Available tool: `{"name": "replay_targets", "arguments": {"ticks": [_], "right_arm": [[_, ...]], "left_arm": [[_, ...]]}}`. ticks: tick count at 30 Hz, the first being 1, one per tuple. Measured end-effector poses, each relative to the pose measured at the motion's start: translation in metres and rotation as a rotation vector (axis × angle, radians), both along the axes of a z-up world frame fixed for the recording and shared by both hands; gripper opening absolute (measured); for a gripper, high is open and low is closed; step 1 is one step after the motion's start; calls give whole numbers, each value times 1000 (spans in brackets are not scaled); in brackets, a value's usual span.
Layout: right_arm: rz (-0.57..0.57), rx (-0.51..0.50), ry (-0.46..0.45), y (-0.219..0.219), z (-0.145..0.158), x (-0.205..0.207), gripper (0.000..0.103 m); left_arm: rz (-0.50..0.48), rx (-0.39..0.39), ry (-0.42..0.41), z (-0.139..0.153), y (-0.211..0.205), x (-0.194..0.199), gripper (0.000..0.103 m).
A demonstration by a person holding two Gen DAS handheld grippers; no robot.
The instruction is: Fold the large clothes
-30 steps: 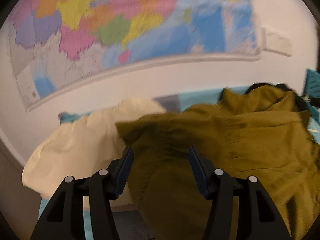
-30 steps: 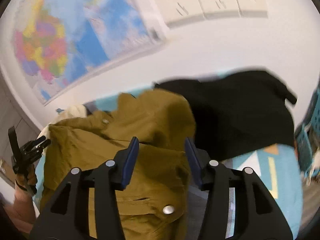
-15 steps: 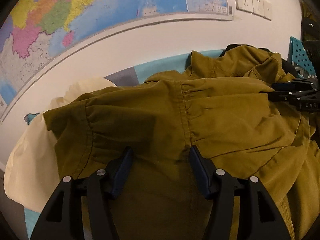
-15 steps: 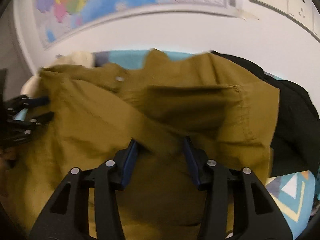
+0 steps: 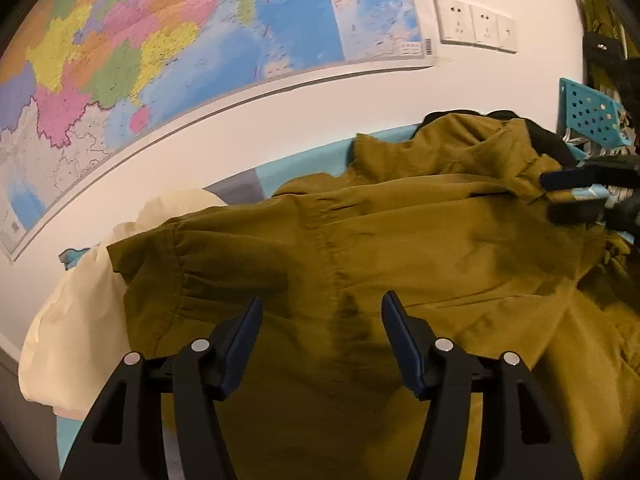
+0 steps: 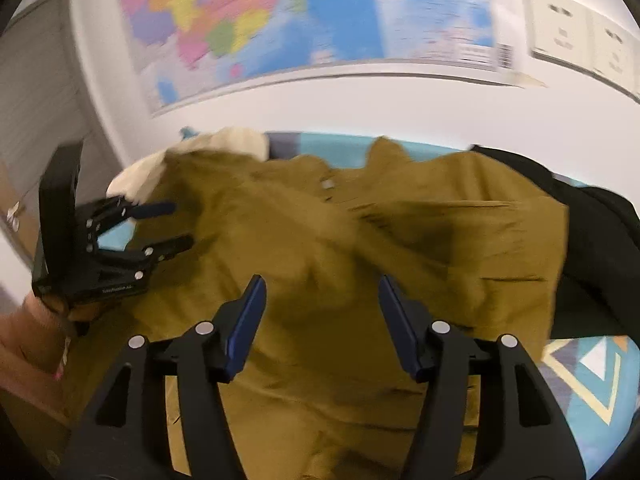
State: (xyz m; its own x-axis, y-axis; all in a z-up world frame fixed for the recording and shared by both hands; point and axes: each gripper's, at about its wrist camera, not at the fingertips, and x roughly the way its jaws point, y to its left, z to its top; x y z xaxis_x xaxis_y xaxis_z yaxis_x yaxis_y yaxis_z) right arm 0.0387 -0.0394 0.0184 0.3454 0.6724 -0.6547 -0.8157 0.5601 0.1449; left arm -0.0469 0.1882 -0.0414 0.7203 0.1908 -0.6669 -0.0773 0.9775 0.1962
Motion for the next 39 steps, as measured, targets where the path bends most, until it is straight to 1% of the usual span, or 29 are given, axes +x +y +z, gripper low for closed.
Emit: {"name": "replay_targets", "arguments": {"ticks": [2, 5, 7, 9, 12, 14, 15, 18, 21, 23, 24, 26, 29, 30, 32, 34, 36, 39], "right_arm": [[26, -33, 2, 11, -11, -5, 58], [21, -101, 1, 25, -32, -3, 58], [1, -140, 15, 29, -46, 3, 56], [-1, -160, 43, 32, -58, 8, 56], [-5, -148, 38, 29, -50, 5, 56], [-2, -93, 35, 19, -37, 2, 56], [-11, -63, 31, 13, -30, 3, 57], [-54, -40, 17, 5, -20, 13, 57], [-109, -53, 51, 7, -28, 32, 57], [-147, -117, 52, 14, -44, 47, 57], [-157, -131, 61, 16, -50, 54, 56], [-170, -105, 82, 14, -53, 58, 56], [-170, -71, 74, 6, -43, 48, 57], [-160, -55, 74, 3, -39, 43, 58], [-115, -32, 60, -2, -30, 26, 59], [-65, -23, 47, -2, -25, 9, 60], [-19, -36, 34, 1, -26, -6, 60], [6, -118, 18, 13, -43, -18, 60]], "left_arm": [[-24, -1, 4, -4, -6, -1, 60], [-36, -8, 35, -14, -10, 0, 60], [-22, -9, 67, -28, -7, 5, 60], [0, -33, 100, -39, 0, 12, 60], [10, -30, 106, -43, 1, 15, 59], [9, -18, 97, -39, -2, 12, 59], [10, -25, 94, -38, -1, 10, 59], [10, -39, 83, -31, 5, 9, 60], [18, -39, 99, -31, 10, 14, 60], [13, -24, 106, -32, 11, 17, 61], [13, -20, 108, -31, 11, 18, 62], [11, -25, 109, -28, 11, 17, 63], [7, -64, 83, -20, 12, 7, 66], [9, -59, 73, -18, 11, 3, 66], [15, -47, 58, -15, 8, -6, 66], [9, -66, 49, -12, 6, -16, 66], [5, -76, 32, -10, 6, -28, 70], [3, -64, 44, -15, 2, -37, 71]]}}
